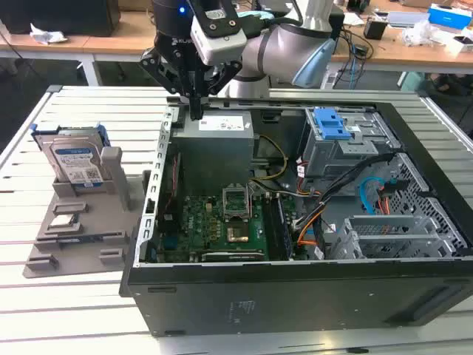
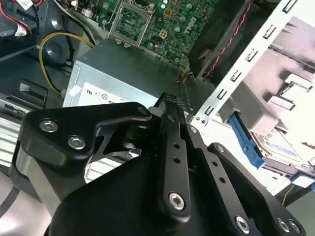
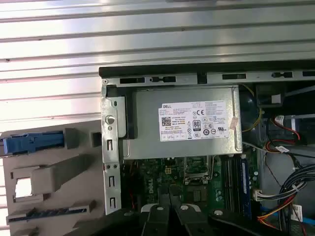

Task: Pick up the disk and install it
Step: 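Reach for the disk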

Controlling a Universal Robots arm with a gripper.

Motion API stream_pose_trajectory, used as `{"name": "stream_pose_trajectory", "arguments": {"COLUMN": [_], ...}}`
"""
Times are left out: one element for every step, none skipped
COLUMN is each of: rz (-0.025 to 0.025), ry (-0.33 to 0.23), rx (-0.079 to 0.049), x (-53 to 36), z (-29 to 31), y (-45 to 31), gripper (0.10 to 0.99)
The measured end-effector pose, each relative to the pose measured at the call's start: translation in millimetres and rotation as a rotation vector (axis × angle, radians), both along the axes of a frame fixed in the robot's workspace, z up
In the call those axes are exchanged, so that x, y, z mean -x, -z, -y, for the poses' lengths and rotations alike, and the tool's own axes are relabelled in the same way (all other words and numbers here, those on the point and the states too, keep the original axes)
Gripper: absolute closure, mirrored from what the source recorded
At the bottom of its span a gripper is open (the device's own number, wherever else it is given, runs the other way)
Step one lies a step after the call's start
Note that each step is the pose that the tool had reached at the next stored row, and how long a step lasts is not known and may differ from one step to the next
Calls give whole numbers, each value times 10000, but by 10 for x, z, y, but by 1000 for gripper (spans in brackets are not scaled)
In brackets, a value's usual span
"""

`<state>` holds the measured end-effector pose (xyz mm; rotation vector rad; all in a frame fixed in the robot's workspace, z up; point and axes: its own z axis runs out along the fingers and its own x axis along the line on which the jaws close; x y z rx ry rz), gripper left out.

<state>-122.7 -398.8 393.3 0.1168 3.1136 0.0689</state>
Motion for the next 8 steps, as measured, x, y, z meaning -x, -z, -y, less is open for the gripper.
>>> {"name": "stream_pose_trajectory", "arguments": {"rz": [0, -1, 0, 0, 0, 0, 0, -1], "ry": [-1, -1, -2, -1, -2, -1, -1, -1], "rx": [1, 1, 0, 1, 0, 0, 0, 1], "x": [33, 72, 157, 187, 201, 213, 232, 252], "z": [1, 1, 0, 0, 0, 0, 0, 0], "y": [0, 0, 0, 0, 0, 0, 0, 0], "gripper": [980, 980, 980, 980, 980, 980, 980, 980]}}
